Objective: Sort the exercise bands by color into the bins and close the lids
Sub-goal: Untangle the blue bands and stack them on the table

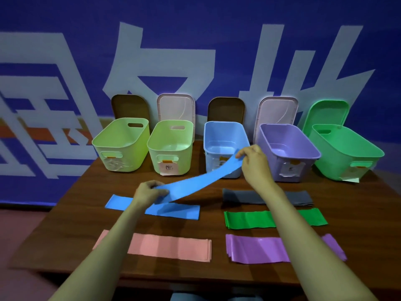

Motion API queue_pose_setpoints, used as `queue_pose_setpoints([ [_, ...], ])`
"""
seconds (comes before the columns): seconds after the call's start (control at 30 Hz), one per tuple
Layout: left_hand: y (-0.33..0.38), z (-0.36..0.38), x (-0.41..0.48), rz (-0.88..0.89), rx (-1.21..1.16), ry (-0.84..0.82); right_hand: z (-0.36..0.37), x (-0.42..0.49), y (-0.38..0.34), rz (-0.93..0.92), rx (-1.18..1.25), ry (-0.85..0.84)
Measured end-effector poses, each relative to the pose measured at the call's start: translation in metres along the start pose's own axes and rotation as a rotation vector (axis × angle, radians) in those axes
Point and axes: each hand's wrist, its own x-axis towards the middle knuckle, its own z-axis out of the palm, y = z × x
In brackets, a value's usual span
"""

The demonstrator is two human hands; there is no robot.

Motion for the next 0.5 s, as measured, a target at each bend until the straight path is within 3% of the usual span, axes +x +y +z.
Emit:
queue_pose_setpoints([
  [0.2,-0.028,-0.036,0.007,-0.092,-0.163,0.289,0.053,-0.031,0.008,0.125,-0.004,-0.122],
  [0.5,-0.050,-0.053,0.017,-0.120,-0.079,0.598,0.121,-0.074,0.001,0.233,-0.041,-0.356],
])
